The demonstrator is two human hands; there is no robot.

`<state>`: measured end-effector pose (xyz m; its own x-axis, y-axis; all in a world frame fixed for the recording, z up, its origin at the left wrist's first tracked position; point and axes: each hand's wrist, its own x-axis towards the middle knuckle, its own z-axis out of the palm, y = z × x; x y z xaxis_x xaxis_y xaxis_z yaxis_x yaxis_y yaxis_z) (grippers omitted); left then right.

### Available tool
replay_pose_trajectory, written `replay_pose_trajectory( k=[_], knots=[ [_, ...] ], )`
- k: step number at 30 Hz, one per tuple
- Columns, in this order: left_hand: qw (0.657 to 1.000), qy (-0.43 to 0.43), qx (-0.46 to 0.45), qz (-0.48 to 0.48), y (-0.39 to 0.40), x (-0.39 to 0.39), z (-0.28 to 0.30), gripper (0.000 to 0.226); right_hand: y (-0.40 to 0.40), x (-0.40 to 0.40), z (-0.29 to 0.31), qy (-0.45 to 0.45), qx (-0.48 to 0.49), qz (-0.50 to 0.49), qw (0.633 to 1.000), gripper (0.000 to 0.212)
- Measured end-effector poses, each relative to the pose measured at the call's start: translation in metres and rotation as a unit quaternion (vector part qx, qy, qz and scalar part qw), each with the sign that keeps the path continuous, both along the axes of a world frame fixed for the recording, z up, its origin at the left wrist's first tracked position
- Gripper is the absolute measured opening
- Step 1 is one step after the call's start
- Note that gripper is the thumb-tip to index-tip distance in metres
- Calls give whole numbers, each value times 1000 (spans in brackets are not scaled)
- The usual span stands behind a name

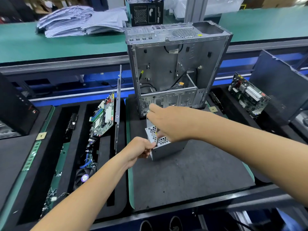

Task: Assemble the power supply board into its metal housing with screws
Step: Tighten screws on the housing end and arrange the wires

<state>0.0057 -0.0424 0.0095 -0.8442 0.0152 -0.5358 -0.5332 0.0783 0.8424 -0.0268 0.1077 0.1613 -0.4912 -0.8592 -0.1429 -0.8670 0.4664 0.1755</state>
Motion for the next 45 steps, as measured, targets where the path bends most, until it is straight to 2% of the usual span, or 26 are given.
replay_pose_trajectory(
  k=[3, 6, 11, 13, 15, 17, 20, 23, 25, 27, 30, 34, 37, 39, 42, 43, 45],
  knots=[
    [1000, -3, 1, 1, 0, -1, -2, 39, -3, 0, 0, -29, -3, 2, 1000, 18],
    [1000, -7, 7, 4, 0, 0, -3, 31, -6, 0, -4, 22, -45, -10, 999, 38],
    [1000, -9, 17, 8, 0, 2, -2, 30, -7, 1, -8, 108, -60, -26, 992, 36],
    [1000, -10, 15, 11, 1, 1, -1, 31, -4, -1, -5, 71, -36, -32, 996, 35],
    [1000, -12, 12, 15, 1, 0, 0, 32, -2, -4, -1, -16, -19, -20, 999, 19],
    [1000, -14, 10, 15, 0, -1, 0, 29, -3, -3, 2, -55, -14, -12, 998, 12],
    [1000, -16, 6, 12, 0, -1, -1, 25, -7, 2, 0, 13, -16, -7, 1000, 6],
    [1000, -11, 5, 11, 0, -1, -1, 22, -8, 8, -6, 85, -40, -6, 996, 27],
    [1000, -10, 2, 7, 0, -1, 0, 25, -9, 11, -5, 107, -39, -17, 993, 32],
    [1000, -15, 1, 14, 1, 0, 1, 26, -8, 8, -2, 76, -30, -21, 996, 29],
    [1000, -18, 2, 15, 1, -1, 2, 30, -7, 5, 5, -23, 6, 1, 1000, 16],
    [1000, -17, -2, 7, 1, -2, 3, 27, -11, 6, 0, 26, -22, -25, 999, 7],
    [1000, -14, -4, -3, 0, -2, 3, 31, -11, 6, -6, 94, -36, -51, 994, 26],
    [1000, -12, -5, -5, 0, -3, 3, 32, -8, 3, -3, 68, -29, -58, 996, 30],
    [1000, -13, -11, -8, -2, -5, 3, 21, -3, 0, 4, -54, -8, -37, 998, 14],
    [1000, -14, -12, -11, -3, -5, 3, 19, -3, 0, 6, -72, -7, -34, 997, 16],
    [1000, -15, -15, -14, -3, -5, 3, 18, -4, 1, 5, -46, -16, -40, 998, 16]
  ],
)
